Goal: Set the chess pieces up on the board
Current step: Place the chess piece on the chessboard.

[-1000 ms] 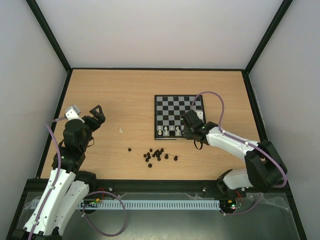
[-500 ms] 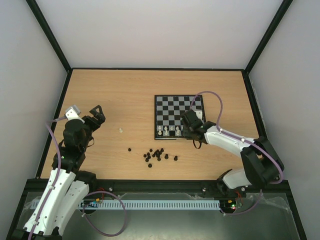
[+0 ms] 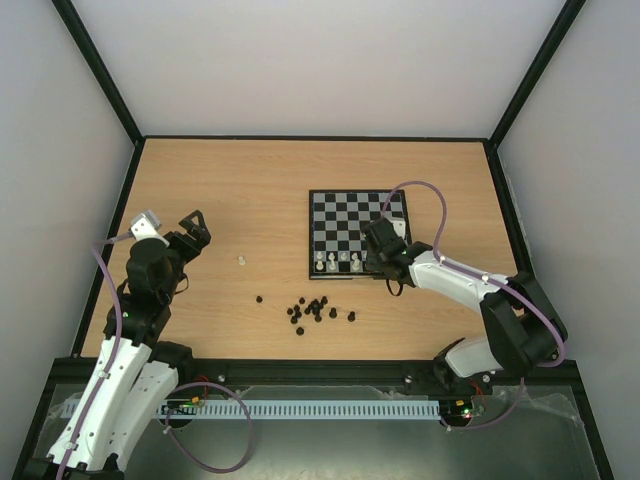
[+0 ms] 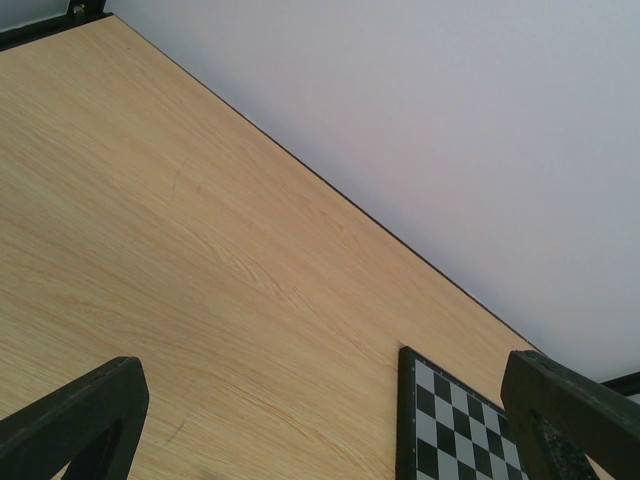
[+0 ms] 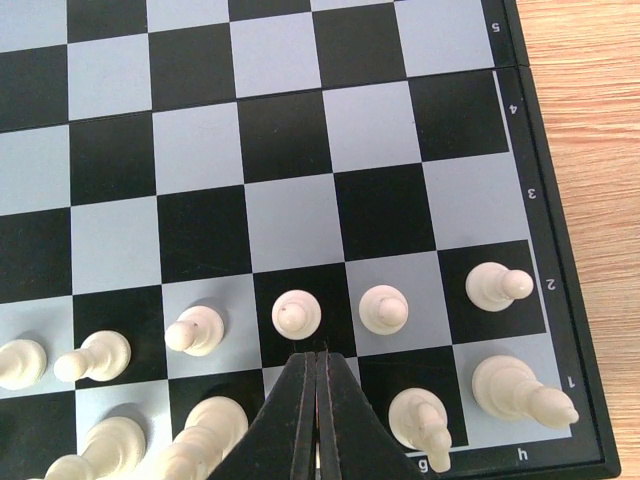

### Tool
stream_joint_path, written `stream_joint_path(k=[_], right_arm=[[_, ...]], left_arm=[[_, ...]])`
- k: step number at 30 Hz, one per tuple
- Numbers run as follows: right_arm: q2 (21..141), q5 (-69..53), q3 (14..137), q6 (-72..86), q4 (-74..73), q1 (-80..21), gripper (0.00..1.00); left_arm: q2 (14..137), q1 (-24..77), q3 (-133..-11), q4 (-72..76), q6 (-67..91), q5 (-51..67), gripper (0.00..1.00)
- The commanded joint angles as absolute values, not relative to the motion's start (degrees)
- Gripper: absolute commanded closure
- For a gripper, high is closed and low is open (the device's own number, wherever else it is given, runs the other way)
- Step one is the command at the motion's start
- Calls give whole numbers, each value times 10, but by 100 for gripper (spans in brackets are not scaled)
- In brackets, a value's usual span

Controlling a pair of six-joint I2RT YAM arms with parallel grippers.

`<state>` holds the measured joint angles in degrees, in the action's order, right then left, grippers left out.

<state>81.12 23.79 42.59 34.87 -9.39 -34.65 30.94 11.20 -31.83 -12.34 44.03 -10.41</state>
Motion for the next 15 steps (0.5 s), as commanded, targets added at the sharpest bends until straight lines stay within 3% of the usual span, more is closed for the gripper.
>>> stream_joint_path(k=[1, 15], right_arm=[[822, 251, 431, 344, -98, -343, 98], [825, 248, 435, 342, -99, -343, 99]], left_arm=[[305, 108, -314, -111, 435, -98, 1], [305, 108, -315, -111, 435, -98, 1]])
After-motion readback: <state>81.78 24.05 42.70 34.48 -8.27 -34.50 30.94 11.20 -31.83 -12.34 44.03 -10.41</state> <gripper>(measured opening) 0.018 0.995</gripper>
